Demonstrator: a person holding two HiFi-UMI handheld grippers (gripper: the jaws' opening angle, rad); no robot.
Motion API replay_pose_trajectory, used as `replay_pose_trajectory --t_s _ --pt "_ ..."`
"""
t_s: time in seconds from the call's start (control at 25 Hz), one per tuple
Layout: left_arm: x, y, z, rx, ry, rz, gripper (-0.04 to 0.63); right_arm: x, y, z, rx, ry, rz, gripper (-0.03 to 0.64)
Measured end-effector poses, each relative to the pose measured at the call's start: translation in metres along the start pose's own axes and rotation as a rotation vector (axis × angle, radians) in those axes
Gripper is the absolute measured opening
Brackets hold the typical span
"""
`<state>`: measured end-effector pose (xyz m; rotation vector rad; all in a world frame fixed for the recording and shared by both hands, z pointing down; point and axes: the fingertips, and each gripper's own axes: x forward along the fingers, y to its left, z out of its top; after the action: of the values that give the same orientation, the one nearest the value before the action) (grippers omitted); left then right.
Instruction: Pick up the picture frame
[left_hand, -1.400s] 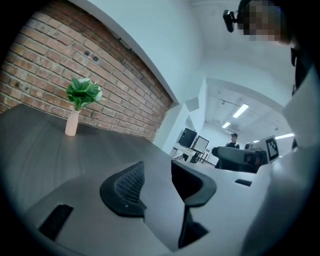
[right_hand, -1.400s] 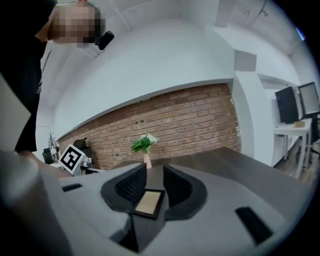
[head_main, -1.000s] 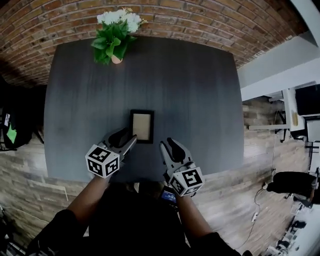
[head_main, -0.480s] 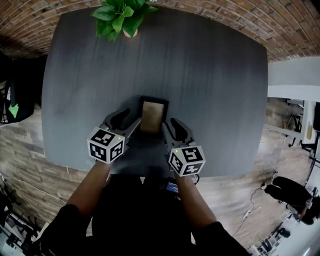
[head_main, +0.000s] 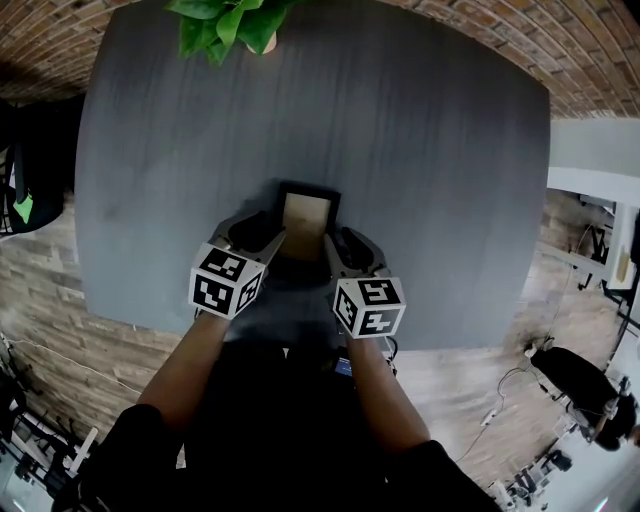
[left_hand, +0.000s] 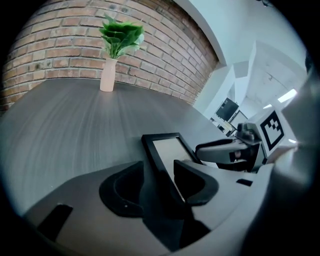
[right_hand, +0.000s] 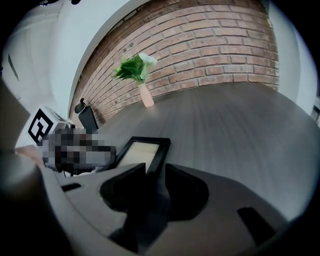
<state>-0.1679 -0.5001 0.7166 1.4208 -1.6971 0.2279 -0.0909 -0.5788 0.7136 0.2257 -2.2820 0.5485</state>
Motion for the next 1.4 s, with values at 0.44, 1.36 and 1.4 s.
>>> replay_pose_trajectory --t_s 0.44,1.36,1.4 --pt "0.012 0.0 -0.003 0.013 0.037 0.015 0.163 0.008 0.008 -0.005 -0.016 0.032 0.032 0.12" --pt "0.005 -0.006 -0.001 0.089 0.038 0.065 0.092 0.003 0.015 -0.006 -0.052 0.039 -0.004 0.106" --pt "0.001 -0.006 0.001 0.094 0.027 0.068 0.089 0.0 0.018 -0.004 -0.058 0.027 -0.005 0.105"
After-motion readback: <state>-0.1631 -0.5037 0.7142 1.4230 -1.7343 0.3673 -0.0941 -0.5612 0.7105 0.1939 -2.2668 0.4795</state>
